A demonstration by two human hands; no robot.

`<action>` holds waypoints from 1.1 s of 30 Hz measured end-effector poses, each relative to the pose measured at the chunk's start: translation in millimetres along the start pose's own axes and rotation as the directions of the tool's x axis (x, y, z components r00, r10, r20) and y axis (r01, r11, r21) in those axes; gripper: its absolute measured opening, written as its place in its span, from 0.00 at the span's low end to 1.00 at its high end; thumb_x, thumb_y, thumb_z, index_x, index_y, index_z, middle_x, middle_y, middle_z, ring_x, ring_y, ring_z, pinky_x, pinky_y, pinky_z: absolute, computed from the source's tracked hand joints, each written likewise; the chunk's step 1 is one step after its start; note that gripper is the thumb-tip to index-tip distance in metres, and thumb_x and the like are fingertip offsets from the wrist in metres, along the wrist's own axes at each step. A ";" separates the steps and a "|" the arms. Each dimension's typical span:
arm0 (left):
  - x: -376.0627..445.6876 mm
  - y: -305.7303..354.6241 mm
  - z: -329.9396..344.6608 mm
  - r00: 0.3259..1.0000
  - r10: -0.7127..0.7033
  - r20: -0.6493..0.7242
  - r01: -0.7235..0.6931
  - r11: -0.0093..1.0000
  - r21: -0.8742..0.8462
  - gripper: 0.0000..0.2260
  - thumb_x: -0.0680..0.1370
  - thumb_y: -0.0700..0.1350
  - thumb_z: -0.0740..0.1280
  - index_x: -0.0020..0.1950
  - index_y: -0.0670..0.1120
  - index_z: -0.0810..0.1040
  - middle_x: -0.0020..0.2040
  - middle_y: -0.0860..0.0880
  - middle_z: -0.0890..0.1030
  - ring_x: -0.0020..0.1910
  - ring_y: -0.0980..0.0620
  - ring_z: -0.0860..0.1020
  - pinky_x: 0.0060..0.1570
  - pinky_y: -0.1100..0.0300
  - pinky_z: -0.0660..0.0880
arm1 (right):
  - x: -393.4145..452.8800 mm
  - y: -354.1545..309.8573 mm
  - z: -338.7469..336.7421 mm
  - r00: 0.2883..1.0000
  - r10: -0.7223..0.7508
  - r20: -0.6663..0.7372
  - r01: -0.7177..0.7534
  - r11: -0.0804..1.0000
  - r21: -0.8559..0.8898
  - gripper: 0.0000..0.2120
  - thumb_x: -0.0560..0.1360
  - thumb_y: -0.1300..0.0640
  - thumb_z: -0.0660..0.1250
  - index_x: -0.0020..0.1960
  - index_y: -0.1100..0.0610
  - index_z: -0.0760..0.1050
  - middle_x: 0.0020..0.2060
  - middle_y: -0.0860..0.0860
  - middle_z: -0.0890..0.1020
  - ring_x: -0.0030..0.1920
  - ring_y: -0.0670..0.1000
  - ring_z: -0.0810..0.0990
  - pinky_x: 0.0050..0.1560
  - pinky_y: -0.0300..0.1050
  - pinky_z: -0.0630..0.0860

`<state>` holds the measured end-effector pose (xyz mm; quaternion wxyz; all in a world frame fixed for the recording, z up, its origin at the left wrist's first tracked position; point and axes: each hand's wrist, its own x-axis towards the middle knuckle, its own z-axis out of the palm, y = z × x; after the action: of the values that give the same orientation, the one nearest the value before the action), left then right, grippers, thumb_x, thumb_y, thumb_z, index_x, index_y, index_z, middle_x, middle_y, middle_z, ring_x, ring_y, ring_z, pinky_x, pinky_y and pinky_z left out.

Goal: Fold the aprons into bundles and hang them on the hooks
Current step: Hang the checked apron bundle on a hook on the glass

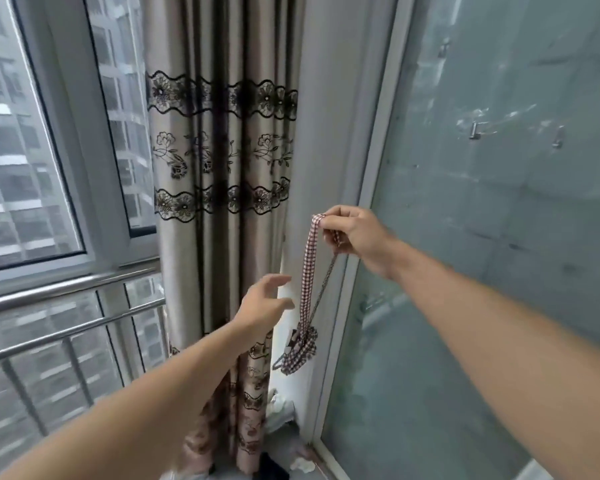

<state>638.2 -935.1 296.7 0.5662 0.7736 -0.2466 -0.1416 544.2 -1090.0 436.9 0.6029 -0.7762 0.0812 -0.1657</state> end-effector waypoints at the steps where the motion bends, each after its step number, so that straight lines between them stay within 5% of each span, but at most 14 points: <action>1: 15.5 15.9 2.9 0.999 0.015 0.050 -0.014 1.000 -0.024 0.17 0.74 0.45 0.72 0.63 0.55 0.80 0.65 0.55 0.80 0.66 0.56 0.76 0.67 0.61 0.69 | 9.4 -3.4 -7.2 0.999 -0.002 -0.055 0.003 1.000 0.008 0.09 0.78 0.62 0.69 0.40 0.53 0.77 0.30 0.50 0.79 0.31 0.48 0.73 0.34 0.40 0.70; 4: 55.3 58.5 26.1 0.976 0.035 0.216 -0.026 0.999 -0.046 0.21 0.72 0.66 0.69 0.60 0.56 0.80 0.64 0.55 0.81 0.64 0.53 0.76 0.69 0.47 0.72 | 37.8 -15.3 -38.4 0.976 -0.016 -0.219 0.015 1.000 -0.006 0.09 0.77 0.60 0.70 0.38 0.53 0.77 0.28 0.48 0.79 0.29 0.48 0.73 0.32 0.40 0.67; 7: 81.2 88.7 56.4 0.930 0.085 0.358 -0.030 0.987 -0.157 0.35 0.70 0.77 0.60 0.64 0.54 0.79 0.62 0.54 0.82 0.63 0.54 0.78 0.65 0.49 0.73 | 55.4 -29.8 -75.8 0.937 -0.043 -0.347 0.017 0.997 -0.079 0.08 0.76 0.59 0.70 0.38 0.53 0.77 0.26 0.48 0.78 0.27 0.47 0.73 0.31 0.39 0.67; 13: 140.7 155.4 113.5 0.912 0.264 0.313 -0.202 0.955 -0.216 0.23 0.71 0.64 0.74 0.59 0.51 0.81 0.55 0.54 0.86 0.58 0.54 0.82 0.66 0.49 0.76 | 83.7 -53.8 -158.1 0.853 -0.149 -0.500 -0.004 0.957 -0.291 0.07 0.75 0.56 0.72 0.38 0.53 0.79 0.28 0.48 0.81 0.34 0.48 0.80 0.35 0.41 0.74; 19: 195.4 233.1 175.6 0.903 0.395 0.170 -0.341 0.899 -0.274 0.08 0.78 0.47 0.73 0.48 0.42 0.85 0.42 0.49 0.87 0.45 0.51 0.84 0.58 0.49 0.80 | 100.0 -72.8 -237.0 0.839 -0.268 -0.474 -0.051 0.828 -0.558 0.09 0.74 0.55 0.73 0.35 0.51 0.79 0.28 0.45 0.79 0.33 0.46 0.78 0.39 0.41 0.73; 23: 229.4 275.5 198.6 0.895 0.432 0.112 -0.385 0.875 -0.295 0.06 0.77 0.44 0.74 0.47 0.42 0.84 0.40 0.50 0.87 0.42 0.52 0.82 0.50 0.53 0.79 | 108.4 -84.5 -277.7 0.823 -0.302 -0.482 -0.099 0.758 -0.645 0.08 0.74 0.56 0.72 0.37 0.50 0.79 0.34 0.43 0.81 0.37 0.46 0.81 0.40 0.40 0.73; 25: 241.1 295.4 201.8 0.878 0.457 0.146 -0.401 0.866 -0.297 0.07 0.78 0.44 0.73 0.49 0.40 0.84 0.41 0.48 0.86 0.40 0.54 0.81 0.45 0.59 0.78 | 111.4 -92.4 -294.5 0.833 -0.254 -0.492 -0.129 0.775 -0.619 0.04 0.74 0.59 0.73 0.44 0.52 0.79 0.36 0.49 0.84 0.32 0.46 0.83 0.32 0.39 0.72; 29: 269.1 333.7 196.4 0.850 0.520 0.082 -0.466 0.815 -0.344 0.05 0.77 0.43 0.74 0.48 0.42 0.84 0.42 0.45 0.85 0.41 0.54 0.82 0.41 0.62 0.77 | 125.0 -119.0 -316.4 0.887 -0.164 -0.432 -0.105 0.839 -0.534 0.14 0.74 0.66 0.74 0.55 0.58 0.73 0.37 0.56 0.82 0.32 0.50 0.82 0.32 0.43 0.78; 33: 294.0 370.2 181.3 0.828 0.561 -0.006 -0.522 0.765 -0.377 0.05 0.75 0.45 0.76 0.45 0.45 0.83 0.45 0.42 0.86 0.41 0.49 0.81 0.43 0.55 0.77 | 148.5 -153.7 -319.1 0.812 -0.368 -0.453 -0.070 0.710 -0.701 0.07 0.76 0.58 0.74 0.50 0.55 0.77 0.34 0.54 0.82 0.27 0.46 0.80 0.33 0.44 0.77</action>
<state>712.5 -1328.4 606.8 0.7015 0.5425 -0.4588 -0.0562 558.0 -1388.5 678.1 0.2020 -0.8622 0.2444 -0.3951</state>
